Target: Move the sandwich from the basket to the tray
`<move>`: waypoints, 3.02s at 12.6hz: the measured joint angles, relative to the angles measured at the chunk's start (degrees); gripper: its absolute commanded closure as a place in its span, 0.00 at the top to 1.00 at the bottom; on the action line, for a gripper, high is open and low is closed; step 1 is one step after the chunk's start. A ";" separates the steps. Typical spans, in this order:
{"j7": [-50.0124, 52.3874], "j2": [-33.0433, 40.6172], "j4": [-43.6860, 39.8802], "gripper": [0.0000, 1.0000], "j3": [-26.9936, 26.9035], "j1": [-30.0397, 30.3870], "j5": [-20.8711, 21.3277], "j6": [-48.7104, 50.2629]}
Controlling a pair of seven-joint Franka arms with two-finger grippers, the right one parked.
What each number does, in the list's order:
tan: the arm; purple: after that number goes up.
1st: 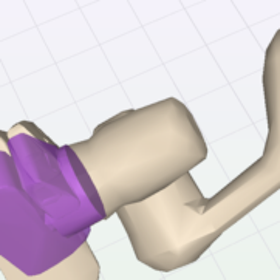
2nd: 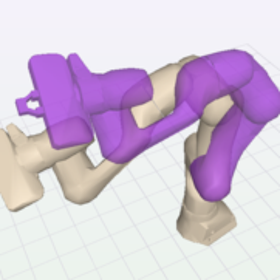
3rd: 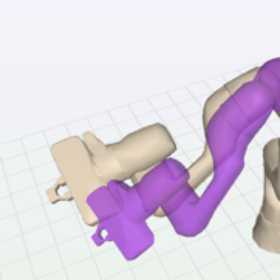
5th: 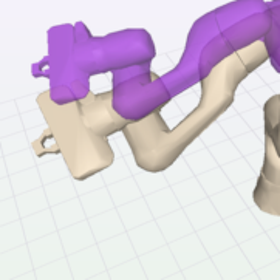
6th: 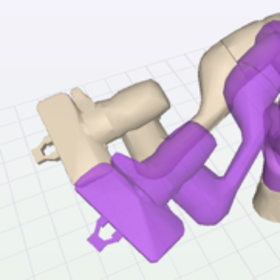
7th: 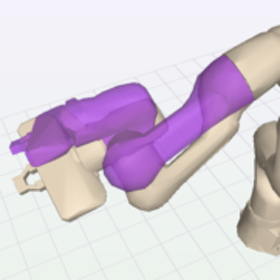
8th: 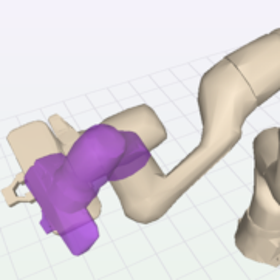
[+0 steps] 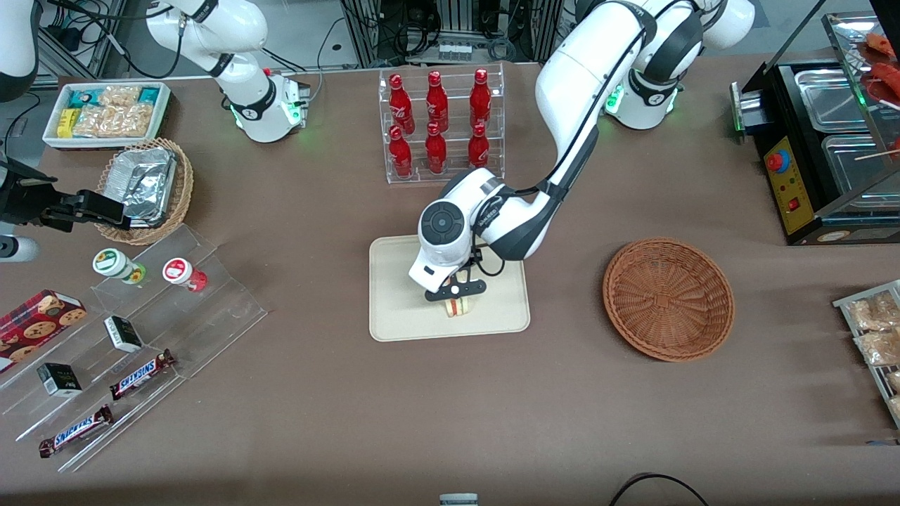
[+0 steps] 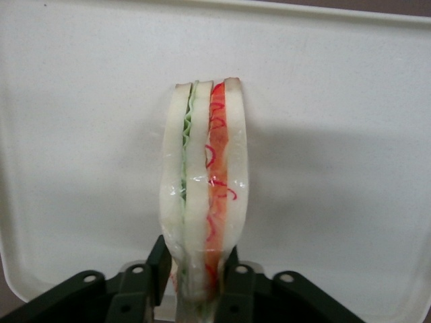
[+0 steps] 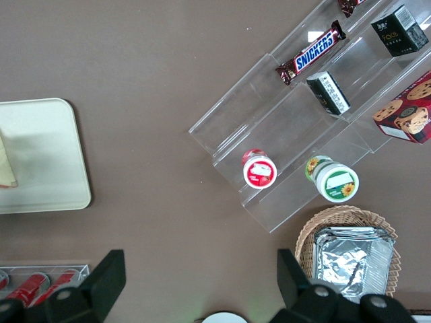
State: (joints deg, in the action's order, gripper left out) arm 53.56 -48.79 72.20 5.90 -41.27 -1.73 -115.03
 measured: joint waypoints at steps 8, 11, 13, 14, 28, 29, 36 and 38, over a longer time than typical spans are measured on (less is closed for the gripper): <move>0.00 2.23 -8.96 0.99 -0.34 0.68 0.00 10.21; -1.91 6.63 -9.73 0.99 -0.48 2.37 0.00 15.44; -7.43 9.17 -9.70 0.99 -0.76 4.57 0.02 19.14; -9.23 10.22 -9.62 0.99 -0.93 6.05 0.03 20.49; -47.08 32.06 13.06 0.99 -1.43 29.22 0.02 22.95; -48.84 33.39 14.23 0.99 -1.45 30.42 0.02 22.95; -50.92 40.12 19.14 0.99 -1.47 35.29 0.02 24.15; -50.93 42.33 21.09 0.99 -1.46 35.64 0.02 24.43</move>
State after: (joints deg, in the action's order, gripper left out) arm 2.63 -6.46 93.30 4.44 -5.63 -1.71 -90.60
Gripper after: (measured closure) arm 0.004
